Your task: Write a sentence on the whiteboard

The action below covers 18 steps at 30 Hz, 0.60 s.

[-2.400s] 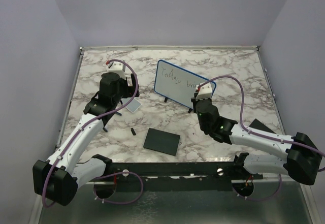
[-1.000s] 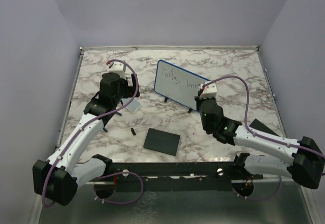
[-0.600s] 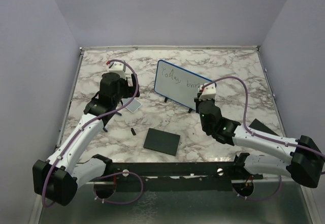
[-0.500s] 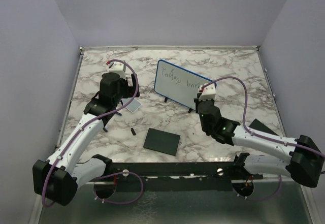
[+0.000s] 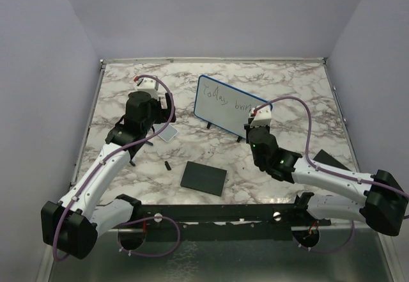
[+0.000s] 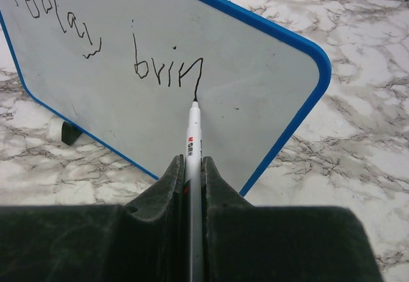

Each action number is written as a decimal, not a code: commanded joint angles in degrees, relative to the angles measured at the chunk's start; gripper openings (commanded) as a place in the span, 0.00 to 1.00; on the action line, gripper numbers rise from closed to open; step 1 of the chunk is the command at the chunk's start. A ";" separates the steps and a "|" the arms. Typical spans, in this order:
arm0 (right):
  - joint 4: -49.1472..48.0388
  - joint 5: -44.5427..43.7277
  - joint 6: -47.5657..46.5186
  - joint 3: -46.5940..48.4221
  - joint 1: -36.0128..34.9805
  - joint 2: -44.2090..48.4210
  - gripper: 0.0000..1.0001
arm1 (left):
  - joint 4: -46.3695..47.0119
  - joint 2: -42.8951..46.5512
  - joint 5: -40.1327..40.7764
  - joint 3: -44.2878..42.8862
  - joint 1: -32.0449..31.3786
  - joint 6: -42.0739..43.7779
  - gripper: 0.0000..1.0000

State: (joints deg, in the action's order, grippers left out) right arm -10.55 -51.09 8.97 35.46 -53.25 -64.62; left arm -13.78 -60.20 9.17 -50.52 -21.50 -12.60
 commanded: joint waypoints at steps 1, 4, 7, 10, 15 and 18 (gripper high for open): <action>1.28 0.85 0.09 -0.58 -0.11 -0.07 0.00 | 0.93 0.97 -1.26 0.69 -0.18 -0.16 0.99; 1.52 1.74 -0.22 -0.53 -0.18 0.44 0.00 | 0.95 0.97 -1.18 0.69 -0.21 -0.17 0.99; 1.71 4.04 -1.26 -0.37 -0.18 1.53 0.00 | 1.03 0.97 -1.04 0.69 -0.21 -0.19 0.99; 1.65 7.15 -2.23 -0.61 -0.27 3.29 0.00 | 1.04 0.97 -1.00 0.78 -0.21 -0.15 0.99; 2.37 9.38 -3.21 -0.88 -0.93 5.87 0.00 | 1.15 1.11 -0.73 0.86 -0.19 -0.22 0.99; 3.86 8.75 -2.86 -0.69 -1.46 7.19 0.01 | 1.24 1.14 -0.78 0.86 -0.20 -0.17 0.99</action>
State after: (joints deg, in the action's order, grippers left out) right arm -9.65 -43.77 6.76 35.44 -53.82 -59.29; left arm -13.58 -60.20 9.19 -50.30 -21.50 -12.60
